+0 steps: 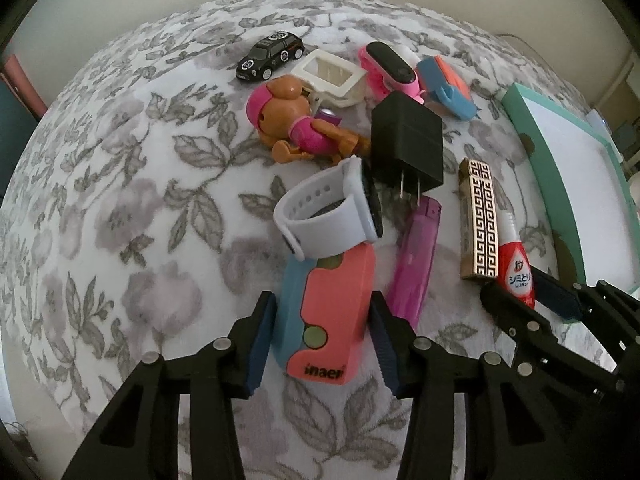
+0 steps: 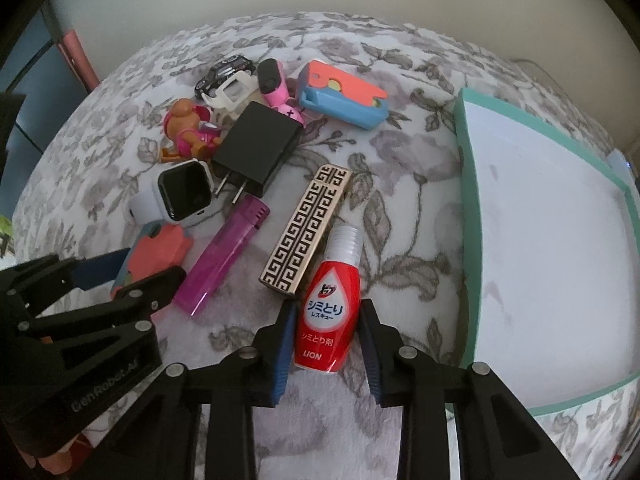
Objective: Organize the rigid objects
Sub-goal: 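Close right gripper on red bottle while left gripper closes on pink-blue block, then lift red bottle with right gripper while left gripper carries block over tray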
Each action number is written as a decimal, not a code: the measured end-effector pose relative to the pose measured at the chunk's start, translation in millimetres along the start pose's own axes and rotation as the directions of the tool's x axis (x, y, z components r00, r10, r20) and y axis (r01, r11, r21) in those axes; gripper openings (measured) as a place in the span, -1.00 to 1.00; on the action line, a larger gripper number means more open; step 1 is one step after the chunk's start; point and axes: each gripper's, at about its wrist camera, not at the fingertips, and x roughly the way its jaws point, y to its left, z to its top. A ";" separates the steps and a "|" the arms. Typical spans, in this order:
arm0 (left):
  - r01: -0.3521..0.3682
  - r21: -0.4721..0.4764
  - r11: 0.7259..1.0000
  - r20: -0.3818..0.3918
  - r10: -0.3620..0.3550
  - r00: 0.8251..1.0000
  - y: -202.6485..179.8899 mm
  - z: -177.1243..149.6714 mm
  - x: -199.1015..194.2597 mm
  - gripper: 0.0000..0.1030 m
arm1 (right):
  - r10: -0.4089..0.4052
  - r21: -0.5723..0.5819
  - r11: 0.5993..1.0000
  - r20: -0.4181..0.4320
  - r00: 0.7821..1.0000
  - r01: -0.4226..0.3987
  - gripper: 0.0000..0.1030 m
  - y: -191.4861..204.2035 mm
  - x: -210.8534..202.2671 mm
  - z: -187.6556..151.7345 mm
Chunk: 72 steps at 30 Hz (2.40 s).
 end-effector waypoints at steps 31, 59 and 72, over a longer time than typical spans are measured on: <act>0.070 -0.062 0.996 0.080 -0.065 0.995 11.2 1.1 -73.6 -0.14 | 0.168 0.198 0.962 0.114 0.979 -0.188 -0.56 -40.6 -45.5 -6.3; 0.173 0.081 0.982 0.110 -0.181 0.977 -164.7 70.2 -77.5 -0.14 | -0.149 0.587 0.810 0.178 0.973 0.017 -0.56 -187.7 -73.3 -31.7; 0.254 0.169 0.952 0.105 -0.273 0.956 -210.7 60.6 -49.7 -0.14 | -0.357 0.615 0.761 0.130 0.925 0.207 -0.55 -218.8 -85.3 -39.0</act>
